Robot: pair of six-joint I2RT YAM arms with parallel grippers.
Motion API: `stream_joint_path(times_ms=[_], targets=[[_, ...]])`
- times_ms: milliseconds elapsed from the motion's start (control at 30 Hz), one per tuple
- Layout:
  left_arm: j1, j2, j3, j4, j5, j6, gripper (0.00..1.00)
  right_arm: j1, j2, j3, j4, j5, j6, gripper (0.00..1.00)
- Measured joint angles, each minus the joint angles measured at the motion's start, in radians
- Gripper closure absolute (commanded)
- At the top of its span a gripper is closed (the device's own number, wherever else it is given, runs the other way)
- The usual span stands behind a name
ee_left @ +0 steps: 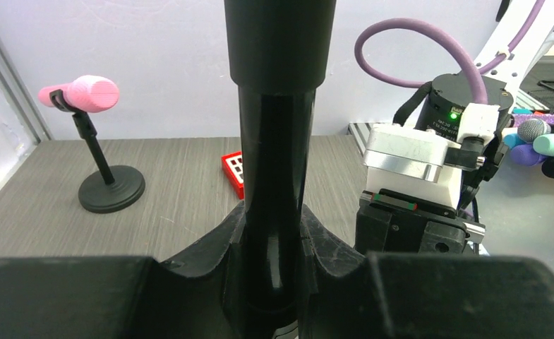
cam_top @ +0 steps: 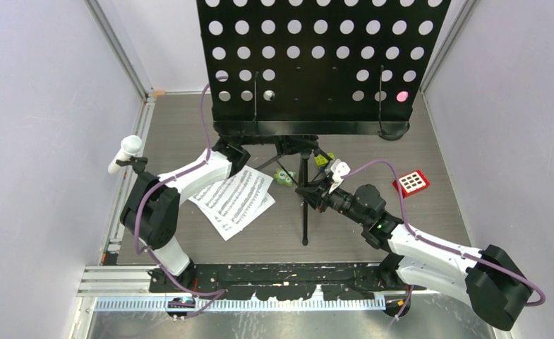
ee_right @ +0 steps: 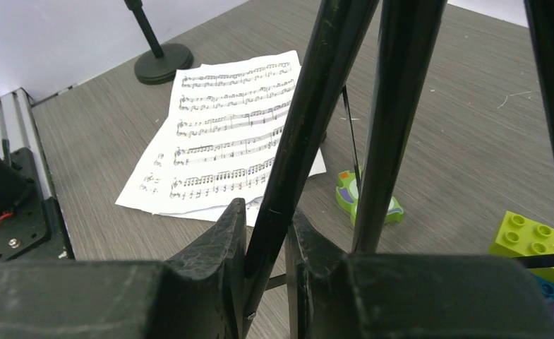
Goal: Pack up the instrument practice props
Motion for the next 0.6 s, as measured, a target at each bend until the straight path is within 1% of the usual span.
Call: stream_joint_path(times_ms=[100, 133, 167, 300, 367, 433, 500, 567, 600], targets=[[0.002, 0.000, 0.000, 0.001, -0.002, -0.005, 1.00, 0.000, 0.000, 0.019, -0.038, 0.000, -0.019, 0.99], [0.003, 0.000, 0.000, 0.002, -0.001, -0.006, 0.98, 0.000, 0.000, 0.021, -0.042, 0.000, -0.023, 0.99], [0.003, 0.000, 0.000, 0.002, -0.002, -0.006, 0.92, 0.000, 0.000, 0.021, -0.043, 0.000, -0.026, 0.99], [0.003, 0.000, -0.004, 0.009, -0.005, -0.008, 0.62, 0.000, 0.000, 0.021, -0.043, 0.001, -0.026, 0.99], [0.002, -0.002, -0.012, 0.019, -0.016, -0.018, 0.53, 0.000, 0.000, 0.021, -0.043, 0.003, -0.025, 0.99], [0.000, -0.007, -0.027, 0.027, -0.026, -0.026, 0.48, 0.000, 0.000, 0.021, -0.043, 0.006, -0.025, 0.99], [-0.001, -0.010, -0.032, 0.030, -0.032, -0.036, 0.40, 0.000, -0.001, 0.021, -0.044, 0.011, -0.026, 0.99], [-0.002, -0.013, -0.040, 0.037, -0.038, -0.045, 0.22, 0.000, -0.004, 0.021, -0.047, 0.017, -0.026, 0.99], [-0.003, -0.013, -0.045, 0.042, -0.041, -0.052, 0.18, 0.000, -0.007, 0.021, -0.050, 0.020, -0.027, 0.99]])
